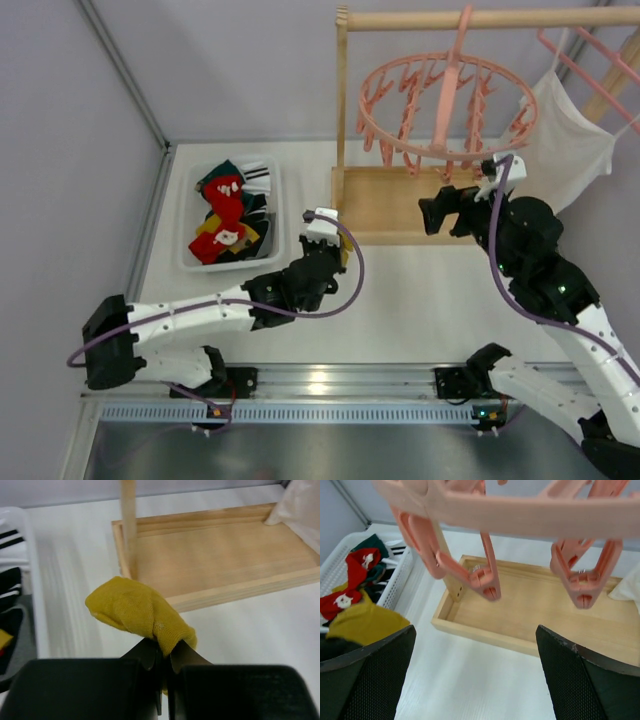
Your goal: Remove the socks clipped to the hanger
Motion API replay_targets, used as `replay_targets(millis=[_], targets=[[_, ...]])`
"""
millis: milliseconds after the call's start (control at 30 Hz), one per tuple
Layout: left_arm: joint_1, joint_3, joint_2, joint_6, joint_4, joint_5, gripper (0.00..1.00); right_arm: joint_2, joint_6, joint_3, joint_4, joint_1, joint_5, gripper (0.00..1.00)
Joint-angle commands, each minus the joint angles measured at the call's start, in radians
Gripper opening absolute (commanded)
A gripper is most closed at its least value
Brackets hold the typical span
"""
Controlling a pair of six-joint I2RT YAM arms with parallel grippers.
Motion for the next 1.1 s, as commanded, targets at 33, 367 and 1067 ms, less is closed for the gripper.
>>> replay_targets(millis=[33, 367, 1067], targets=[[0.114, 0.095, -0.114, -0.142, -0.346, -0.004, 0.00, -0.124, 0.027, -0.078, -0.022, -0.011, -0.090, 0.99], [0.651, 0.298, -0.147, -0.214, -0.637, 0.332, 0.00, -0.319, 0.067, -0.276, -0.010, -0.011, -0.163, 0.99], [1.060, 0.716, 0.346, -0.159, -0.854, 0.622, 0.68, -0.368, 0.081, -0.391, -0.007, -0.013, -0.208, 1.00]])
